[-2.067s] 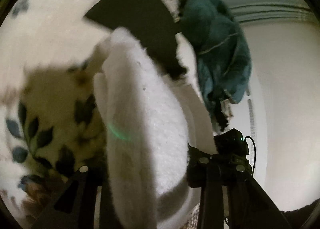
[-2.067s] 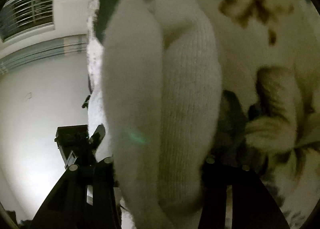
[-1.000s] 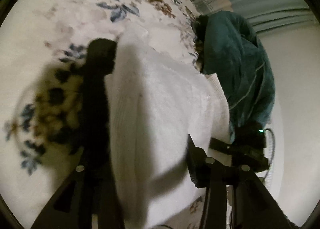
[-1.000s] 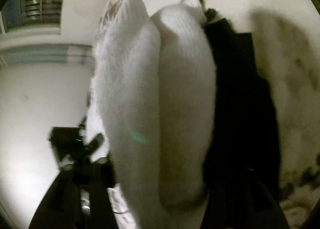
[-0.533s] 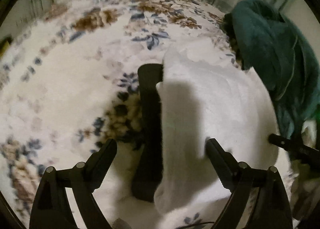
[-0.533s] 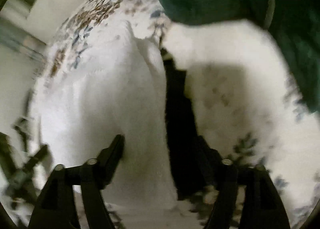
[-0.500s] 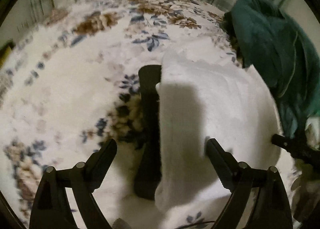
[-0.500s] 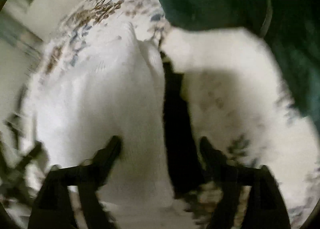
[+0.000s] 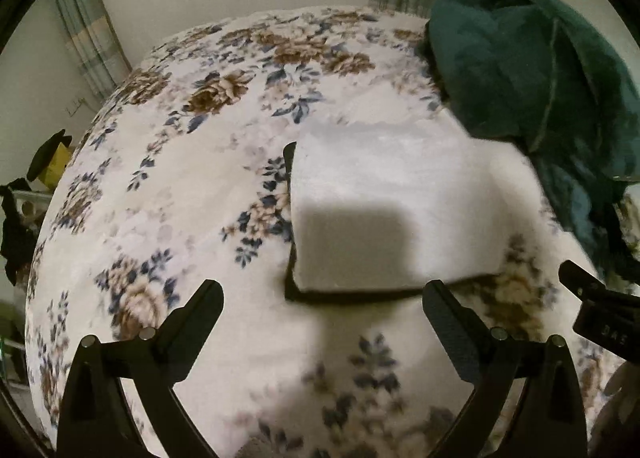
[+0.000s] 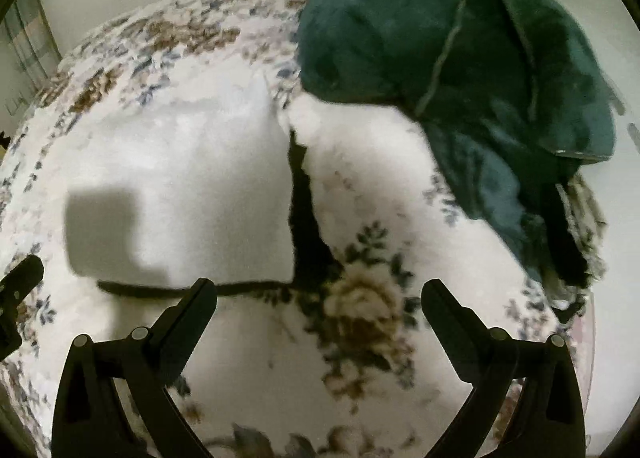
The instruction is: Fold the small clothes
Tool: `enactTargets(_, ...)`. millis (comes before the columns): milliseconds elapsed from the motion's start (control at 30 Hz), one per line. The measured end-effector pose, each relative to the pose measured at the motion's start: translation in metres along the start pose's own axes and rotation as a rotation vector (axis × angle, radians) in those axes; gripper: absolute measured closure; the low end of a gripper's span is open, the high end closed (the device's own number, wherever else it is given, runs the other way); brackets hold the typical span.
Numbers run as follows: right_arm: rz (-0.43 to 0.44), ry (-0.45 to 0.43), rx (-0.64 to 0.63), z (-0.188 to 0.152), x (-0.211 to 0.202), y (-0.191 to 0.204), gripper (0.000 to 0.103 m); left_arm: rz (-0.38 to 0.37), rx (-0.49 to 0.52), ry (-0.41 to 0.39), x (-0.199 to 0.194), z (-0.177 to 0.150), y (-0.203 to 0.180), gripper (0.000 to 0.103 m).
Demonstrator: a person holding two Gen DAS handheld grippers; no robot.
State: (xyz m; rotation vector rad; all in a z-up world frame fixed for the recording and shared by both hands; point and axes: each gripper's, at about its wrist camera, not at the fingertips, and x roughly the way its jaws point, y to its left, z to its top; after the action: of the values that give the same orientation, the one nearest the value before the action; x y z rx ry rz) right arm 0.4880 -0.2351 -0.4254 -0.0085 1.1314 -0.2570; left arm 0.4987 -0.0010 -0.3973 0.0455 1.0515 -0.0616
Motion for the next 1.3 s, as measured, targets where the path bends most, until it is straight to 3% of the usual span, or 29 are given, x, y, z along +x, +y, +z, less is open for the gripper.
enactTargets(467, 0.011, -0.24, 0.026, -0.053, -0.277, -0.064, 0.0, -0.019, -0.01, -0.166, -0.231, -0.042, -0.031, 0.001)
enactTargets(733, 0.021, -0.382, 0.002, -0.094, -0.416, -0.085, 0.0, 0.015, -0.029, -0.257, -0.332, -0.065, -0.032, 0.001)
enactTargets(1000, 0.062, -0.462, -0.013, -0.129, -0.506, -0.1, 0.0, 0.029, -0.046, -0.31, -0.391, -0.087, -0.031, 0.001)
enactTargets(1300, 0.086, -0.478, -0.01, -0.163, -0.551, -0.116, 0.0, 0.03, -0.081, -0.336, -0.419, -0.106, -0.03, 0.001)
